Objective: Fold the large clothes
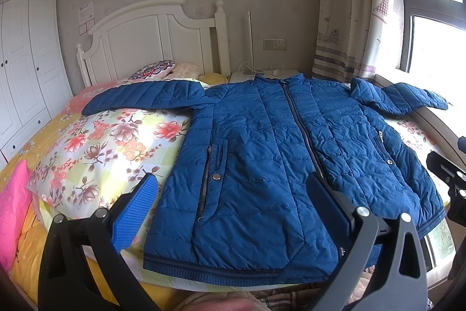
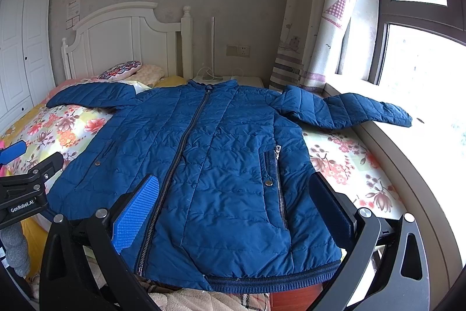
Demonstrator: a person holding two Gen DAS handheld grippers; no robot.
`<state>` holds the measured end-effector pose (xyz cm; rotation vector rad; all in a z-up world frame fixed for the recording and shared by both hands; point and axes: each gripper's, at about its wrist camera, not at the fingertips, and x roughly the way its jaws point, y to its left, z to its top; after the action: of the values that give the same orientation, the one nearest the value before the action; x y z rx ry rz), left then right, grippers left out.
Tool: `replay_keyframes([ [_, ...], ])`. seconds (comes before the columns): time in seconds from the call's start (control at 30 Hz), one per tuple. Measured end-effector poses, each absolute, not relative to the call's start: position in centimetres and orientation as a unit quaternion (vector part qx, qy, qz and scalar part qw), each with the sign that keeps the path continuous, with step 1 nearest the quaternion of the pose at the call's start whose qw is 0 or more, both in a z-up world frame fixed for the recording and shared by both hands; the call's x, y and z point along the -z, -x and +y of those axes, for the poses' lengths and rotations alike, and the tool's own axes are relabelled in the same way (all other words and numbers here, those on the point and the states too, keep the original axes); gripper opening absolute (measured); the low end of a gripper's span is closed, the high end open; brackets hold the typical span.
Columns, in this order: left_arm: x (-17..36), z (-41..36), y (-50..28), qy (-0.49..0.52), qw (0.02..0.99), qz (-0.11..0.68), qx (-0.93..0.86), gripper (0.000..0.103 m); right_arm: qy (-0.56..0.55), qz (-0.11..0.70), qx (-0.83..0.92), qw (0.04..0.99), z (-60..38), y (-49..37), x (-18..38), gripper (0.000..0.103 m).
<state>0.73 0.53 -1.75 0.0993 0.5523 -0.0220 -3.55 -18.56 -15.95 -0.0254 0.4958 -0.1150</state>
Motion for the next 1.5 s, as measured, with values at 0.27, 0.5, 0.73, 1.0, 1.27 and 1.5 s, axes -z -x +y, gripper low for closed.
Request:
replay_keyframes([
  [0.27,2.2,0.5,-1.6,-0.045,0.957,0.285,0.019,0.101,-0.006,0.254,0.054,0.966,-20.1,2.5,16.9,0.099],
  [0.5,5.0,0.7,-12.7,-0.02,0.936,0.353,0.0,0.101,-0.05,0.271,0.126,0.953,-28.6,-4.4,18.2,0.099],
  [0.73,9.4,-1.2,-26.9,-0.036,0.9,0.435,-0.015,0.101,-0.151,0.327,0.209,0.909,-40.8,-14.4,20.9,0.099],
  [1.0,12.7,-0.7,-34.1,-0.011,0.888,0.459,-0.014,0.101,-0.224,0.328,0.255,0.881,-50.3,-22.1,23.0,0.099],
  [1.27,13.0,-0.7,-33.9,-0.006,0.893,0.451,-0.012,0.101,-0.267,0.282,0.268,0.882,-53.5,-26.4,22.7,0.041],
  [1.5,13.1,-0.9,-34.0,-0.01,0.892,0.451,-0.015,0.101,-0.059,0.2,0.11,0.972,-39.3,-29.6,15.3,0.024],
])
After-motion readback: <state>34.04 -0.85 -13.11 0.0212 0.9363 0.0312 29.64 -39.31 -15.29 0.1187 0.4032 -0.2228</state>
